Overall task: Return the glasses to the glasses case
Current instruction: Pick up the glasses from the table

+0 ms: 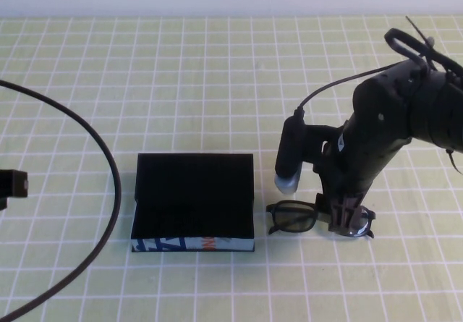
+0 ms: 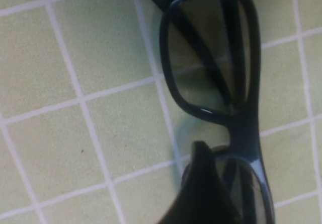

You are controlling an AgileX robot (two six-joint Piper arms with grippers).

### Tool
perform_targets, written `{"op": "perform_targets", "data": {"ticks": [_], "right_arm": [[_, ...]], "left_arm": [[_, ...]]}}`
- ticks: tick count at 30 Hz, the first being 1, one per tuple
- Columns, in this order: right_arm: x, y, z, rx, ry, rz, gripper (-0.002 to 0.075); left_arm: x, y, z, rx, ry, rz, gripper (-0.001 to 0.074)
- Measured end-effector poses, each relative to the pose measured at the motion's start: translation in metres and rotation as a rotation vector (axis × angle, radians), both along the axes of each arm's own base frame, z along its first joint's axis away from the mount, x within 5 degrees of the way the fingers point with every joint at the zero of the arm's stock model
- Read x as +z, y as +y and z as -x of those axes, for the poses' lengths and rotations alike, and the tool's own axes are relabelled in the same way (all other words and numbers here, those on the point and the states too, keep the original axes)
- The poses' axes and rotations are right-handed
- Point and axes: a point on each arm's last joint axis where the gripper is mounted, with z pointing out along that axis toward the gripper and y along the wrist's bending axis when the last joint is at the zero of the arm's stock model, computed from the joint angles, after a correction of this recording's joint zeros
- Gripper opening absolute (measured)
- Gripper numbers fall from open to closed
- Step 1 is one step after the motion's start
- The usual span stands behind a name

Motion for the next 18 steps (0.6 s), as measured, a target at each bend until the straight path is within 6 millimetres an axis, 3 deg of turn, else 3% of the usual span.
{"op": "perform_targets", "data": {"ticks": [7, 10, 14, 18], "right_arm": [[-0.023, 0.004, -0.007, 0.0, 0.033, 0.02, 0.0409], [-0.028, 0.006, -0.008, -0.003, 0.042, 0.018, 0.0314], [-0.029, 0.006, -0.007, -0.004, 0.051, 0.021, 0.0093], [-0.021, 0.005, -0.006, -0.003, 0.056, 0.024, 0.0022]], "left_arm": [[0.0, 0.0, 0.0, 0.0, 0.0, 0.0, -0.0003], [0.0, 0.0, 0.0, 0.0, 0.0, 0.0, -0.0003], [0.0, 0.0, 0.0, 0.0, 0.0, 0.0, -0.0003], [0.0, 0.0, 0.0, 0.0, 0.004, -0.001, -0.0003]]}}
